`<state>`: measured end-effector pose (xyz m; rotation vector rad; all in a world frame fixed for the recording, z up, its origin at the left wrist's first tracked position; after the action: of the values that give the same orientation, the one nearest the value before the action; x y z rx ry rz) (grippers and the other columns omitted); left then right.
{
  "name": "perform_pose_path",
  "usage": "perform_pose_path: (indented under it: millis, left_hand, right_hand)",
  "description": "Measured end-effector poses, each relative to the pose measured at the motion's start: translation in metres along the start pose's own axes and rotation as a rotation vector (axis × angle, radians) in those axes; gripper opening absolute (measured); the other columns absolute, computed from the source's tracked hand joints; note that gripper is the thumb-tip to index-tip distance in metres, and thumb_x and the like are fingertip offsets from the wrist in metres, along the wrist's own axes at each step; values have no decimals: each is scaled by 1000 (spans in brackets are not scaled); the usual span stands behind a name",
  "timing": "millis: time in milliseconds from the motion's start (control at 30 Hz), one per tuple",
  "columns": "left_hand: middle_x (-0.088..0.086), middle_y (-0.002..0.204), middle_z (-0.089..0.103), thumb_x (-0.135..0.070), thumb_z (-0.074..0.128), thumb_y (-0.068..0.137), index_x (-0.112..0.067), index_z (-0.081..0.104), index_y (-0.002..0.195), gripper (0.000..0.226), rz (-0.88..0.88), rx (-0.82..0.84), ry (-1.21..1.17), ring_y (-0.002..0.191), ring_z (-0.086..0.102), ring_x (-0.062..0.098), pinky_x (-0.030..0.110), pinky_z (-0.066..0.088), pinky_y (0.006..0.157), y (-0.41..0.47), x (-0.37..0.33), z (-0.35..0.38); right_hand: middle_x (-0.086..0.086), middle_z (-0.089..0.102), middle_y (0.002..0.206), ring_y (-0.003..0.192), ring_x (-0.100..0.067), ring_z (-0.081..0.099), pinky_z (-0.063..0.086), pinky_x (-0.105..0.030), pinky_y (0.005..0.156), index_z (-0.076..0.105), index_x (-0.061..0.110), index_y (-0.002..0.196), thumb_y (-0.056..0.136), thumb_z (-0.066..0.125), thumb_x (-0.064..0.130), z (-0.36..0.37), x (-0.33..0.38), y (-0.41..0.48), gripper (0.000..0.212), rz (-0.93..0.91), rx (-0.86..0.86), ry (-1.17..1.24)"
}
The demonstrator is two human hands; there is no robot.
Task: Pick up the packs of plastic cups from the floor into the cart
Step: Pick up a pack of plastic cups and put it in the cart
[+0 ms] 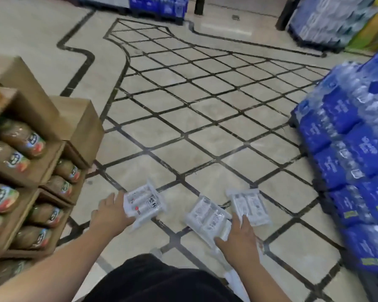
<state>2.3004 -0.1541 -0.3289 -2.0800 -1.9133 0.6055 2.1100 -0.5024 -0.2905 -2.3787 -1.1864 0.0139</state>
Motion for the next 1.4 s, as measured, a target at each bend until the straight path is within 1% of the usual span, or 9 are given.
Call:
perform_pose_path:
  millis: [167, 400, 633, 767, 867, 967, 1100, 1233, 1400]
  left_hand:
    - [9, 160, 20, -68, 59, 79, -22, 7, 157, 104, -207, 42, -167, 145, 23, 32, 49, 31, 113, 35, 76, 4]
    - [11, 158, 24, -71, 55, 82, -19, 9, 157, 102, -467, 124, -314, 141, 29, 33, 48, 34, 111, 43, 129, 59]
    - [10, 158, 25, -72, 47, 87, -21, 14, 157, 93, -676, 207, -339, 142, 28, 34, 50, 33, 109, 80, 165, 181]
    - [13, 158, 27, -71, 52, 85, -20, 17, 156, 94, -671, 183, -340, 142, 28, 35, 52, 32, 112, 173, 181, 298]
    - [14, 160, 22, -73, 51, 85, -18, 12, 157, 99, -589, 160, -384, 146, 22, 35, 51, 26, 115, 258, 185, 399]
    - [15, 162, 17, -75, 44, 87, -14, 10, 158, 99, -536, 121, -488, 149, 18, 32, 46, 20, 119, 328, 186, 488]
    - [11, 159, 28, -69, 48, 89, -10, 9, 156, 98, -538, 79, -691, 135, 41, 22, 30, 36, 102, 384, 179, 570]
    - [4, 143, 45, -63, 67, 80, -13, 19, 150, 98, -530, 139, -891, 111, 54, 17, 38, 56, 87, 398, 162, 619]
    - [-4, 129, 52, -41, 75, 83, -16, 27, 144, 82, -474, 30, -857, 110, 51, 13, 26, 46, 87, 376, 153, 584]
  right_hand:
    - [-14, -1, 163, 150, -33, 10, 27, -39, 117, 1, 19, 158, 90, 56, 59, 18, 81, 32, 96, -107, 104, -91]
    - [-13, 6, 164, 151, -33, 11, 30, -43, 115, 2, 22, 158, 82, 57, 68, 57, 122, 90, 105, -193, 228, -257]
    - [-17, 15, 162, 148, -35, 16, 25, -47, 118, 12, 18, 158, 81, 64, 66, 198, 141, 207, 104, -226, 376, -267]
    - [-19, 15, 161, 146, -39, 18, 26, -51, 117, 15, 16, 156, 77, 68, 64, 340, 152, 309, 106, -330, 396, -302]
    - [-16, 10, 162, 146, -38, 17, 26, -50, 114, 12, 17, 157, 80, 69, 61, 441, 172, 390, 105, -470, 323, -327]
    - [-16, 15, 161, 146, -37, 22, 29, -49, 115, 13, 15, 157, 82, 69, 60, 530, 175, 454, 104, -476, 249, -251]
    - [-15, 28, 155, 141, -36, 34, 35, -47, 113, 20, 14, 154, 73, 65, 75, 633, 157, 504, 112, -366, 307, -120]
    - [-7, 41, 147, 134, -26, 44, 43, -36, 106, 33, 11, 144, 67, 71, 76, 682, 146, 499, 108, -343, 425, 24]
    - [-11, 42, 137, 124, -30, 49, 46, -40, 103, 32, 16, 148, 74, 80, 38, 645, 158, 470, 91, -480, 308, 17]
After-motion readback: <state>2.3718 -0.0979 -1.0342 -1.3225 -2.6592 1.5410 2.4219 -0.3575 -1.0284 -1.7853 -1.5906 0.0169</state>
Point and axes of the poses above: each hand's wrist, its own y-axis towards the middle knuckle, its own z-axis out of the palm, x = y × z, the point moved 8 cm from there along y, towards the middle knuckle
